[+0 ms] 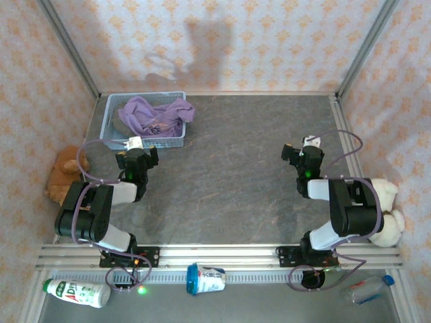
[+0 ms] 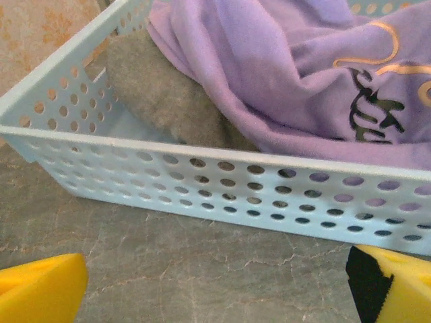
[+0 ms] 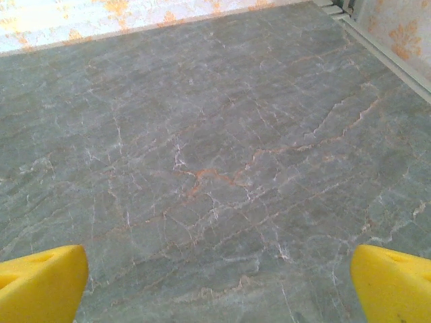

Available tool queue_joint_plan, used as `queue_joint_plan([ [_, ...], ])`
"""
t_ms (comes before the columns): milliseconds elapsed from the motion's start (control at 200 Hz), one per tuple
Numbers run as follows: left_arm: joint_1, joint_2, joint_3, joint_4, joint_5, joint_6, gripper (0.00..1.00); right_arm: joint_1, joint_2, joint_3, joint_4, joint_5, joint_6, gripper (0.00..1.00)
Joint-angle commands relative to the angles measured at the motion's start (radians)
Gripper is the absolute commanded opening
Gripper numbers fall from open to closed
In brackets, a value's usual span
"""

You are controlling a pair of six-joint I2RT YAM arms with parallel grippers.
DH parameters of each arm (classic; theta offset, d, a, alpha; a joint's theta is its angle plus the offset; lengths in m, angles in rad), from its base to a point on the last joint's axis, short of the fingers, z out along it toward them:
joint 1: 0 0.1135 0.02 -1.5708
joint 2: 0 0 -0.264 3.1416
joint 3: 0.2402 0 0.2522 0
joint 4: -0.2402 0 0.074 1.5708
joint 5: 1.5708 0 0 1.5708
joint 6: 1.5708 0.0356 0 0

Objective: Fold and stack the mixed laundry pile

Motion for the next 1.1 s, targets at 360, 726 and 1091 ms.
queue_joint_plan([
  [360, 0.006, -0.141, 0.491, -0.986, -0.014, -0.315, 1.0, -0.006, -0.315, 0.268, -0.725, 0.029, 0.183, 0.99],
  [726, -0.048, -0.147, 0.692, -1.319, 0.191, -0.533, 1.0, -0.008, -0.326, 0.565, -1.24, -0.028, 0.427, 0.99],
  [1091, -0.105, -0.071, 0.796, -1.354, 0.253, -0.557, 1.0, 0.071, -0.198, 0.572, -1.224, -0.283, 0.542, 0.99],
])
